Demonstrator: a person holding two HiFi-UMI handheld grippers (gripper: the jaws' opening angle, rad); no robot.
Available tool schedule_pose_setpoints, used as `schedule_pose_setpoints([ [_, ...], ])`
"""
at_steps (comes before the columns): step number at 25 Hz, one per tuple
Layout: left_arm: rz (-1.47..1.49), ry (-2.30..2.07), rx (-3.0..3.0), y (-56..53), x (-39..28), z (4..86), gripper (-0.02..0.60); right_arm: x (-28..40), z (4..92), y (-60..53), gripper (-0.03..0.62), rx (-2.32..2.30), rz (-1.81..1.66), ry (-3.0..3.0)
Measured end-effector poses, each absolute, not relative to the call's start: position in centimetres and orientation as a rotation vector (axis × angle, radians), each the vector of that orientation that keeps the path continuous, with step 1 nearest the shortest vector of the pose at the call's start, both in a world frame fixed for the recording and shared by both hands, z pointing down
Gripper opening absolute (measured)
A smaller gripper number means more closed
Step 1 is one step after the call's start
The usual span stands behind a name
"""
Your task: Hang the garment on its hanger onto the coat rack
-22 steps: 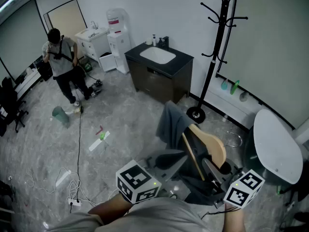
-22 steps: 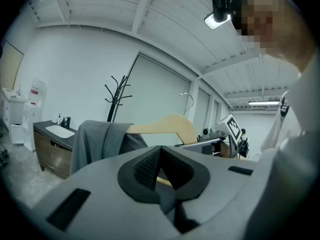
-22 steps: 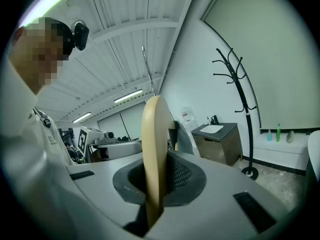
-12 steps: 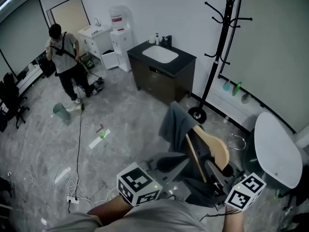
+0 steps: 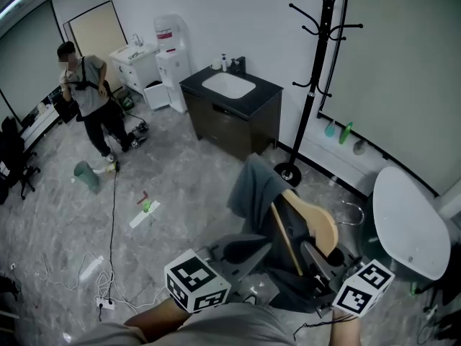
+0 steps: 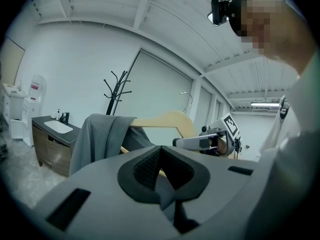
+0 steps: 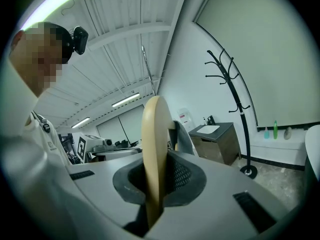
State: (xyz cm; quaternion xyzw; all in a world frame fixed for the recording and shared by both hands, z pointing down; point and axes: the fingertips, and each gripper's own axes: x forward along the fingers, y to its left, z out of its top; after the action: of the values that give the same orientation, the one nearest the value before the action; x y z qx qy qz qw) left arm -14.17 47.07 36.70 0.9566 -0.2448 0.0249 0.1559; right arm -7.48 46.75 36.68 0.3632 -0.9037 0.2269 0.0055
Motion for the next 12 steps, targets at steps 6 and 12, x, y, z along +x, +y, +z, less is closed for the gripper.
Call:
schedule_pose_setpoints([
  [6, 0.09, -0.689, 2.739, 46.1, -10.5, 36.8, 0.005, -4.2, 36.2, 45.5, 0.028, 1.139, 0.694, -2.838],
  [12, 0.084, -0.651, 2.754, 43.3, -8.7, 36.8, 0.005, -2.3, 35.6, 42.8, 0.026, 1.166, 0.657, -2.835],
])
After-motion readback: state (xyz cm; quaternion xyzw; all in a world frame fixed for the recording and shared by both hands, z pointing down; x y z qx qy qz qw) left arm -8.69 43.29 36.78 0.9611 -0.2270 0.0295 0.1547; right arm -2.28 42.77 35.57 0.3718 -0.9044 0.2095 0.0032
